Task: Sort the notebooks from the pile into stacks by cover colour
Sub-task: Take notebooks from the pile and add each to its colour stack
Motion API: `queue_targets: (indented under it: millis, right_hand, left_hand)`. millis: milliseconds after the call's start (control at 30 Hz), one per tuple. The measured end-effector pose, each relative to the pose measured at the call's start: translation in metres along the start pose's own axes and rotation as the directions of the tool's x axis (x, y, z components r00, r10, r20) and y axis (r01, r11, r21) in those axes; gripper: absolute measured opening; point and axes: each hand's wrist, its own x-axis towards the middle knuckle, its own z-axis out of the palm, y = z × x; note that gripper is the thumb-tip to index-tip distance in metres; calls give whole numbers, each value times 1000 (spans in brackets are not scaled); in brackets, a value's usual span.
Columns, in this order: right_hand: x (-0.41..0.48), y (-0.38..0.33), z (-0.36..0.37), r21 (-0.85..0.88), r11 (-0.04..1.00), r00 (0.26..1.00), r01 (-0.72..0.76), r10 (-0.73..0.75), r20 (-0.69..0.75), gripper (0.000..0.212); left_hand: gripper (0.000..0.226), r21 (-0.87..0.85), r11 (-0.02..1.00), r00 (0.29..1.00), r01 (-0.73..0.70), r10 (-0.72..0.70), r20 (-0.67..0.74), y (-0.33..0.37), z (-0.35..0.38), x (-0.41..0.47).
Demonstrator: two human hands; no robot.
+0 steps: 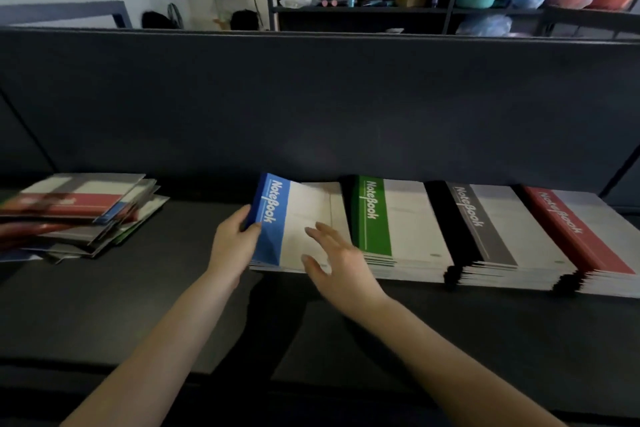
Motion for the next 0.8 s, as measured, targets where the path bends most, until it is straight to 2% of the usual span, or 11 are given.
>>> queue_targets:
  millis: [100,233,367,533,800]
  right_hand:
    - [12,0,13,-57,987,987,-150,152,43,56]
    - [25,-5,19,-69,954,956,-291,292,4,56]
    - [35,-13,26,-150,907,918,-394,398,-5,61]
    - [45,-12,25,-212,861,886,-463,453,-94,63]
    - [45,-15,37,-241,839,870,-487,490,-55,60]
  left_hand:
    - [48,152,985,993,-78,63,102,3,-5,10]
    - [59,324,944,978,-66,-2,206,-10,-4,21]
    - [58,310,947,964,-87,1,266,-23,3,16]
    - [62,234,968,971,-91,34,237,-31,3,12]
    - [60,400,901,953,-166,42,299,-28,6,21]
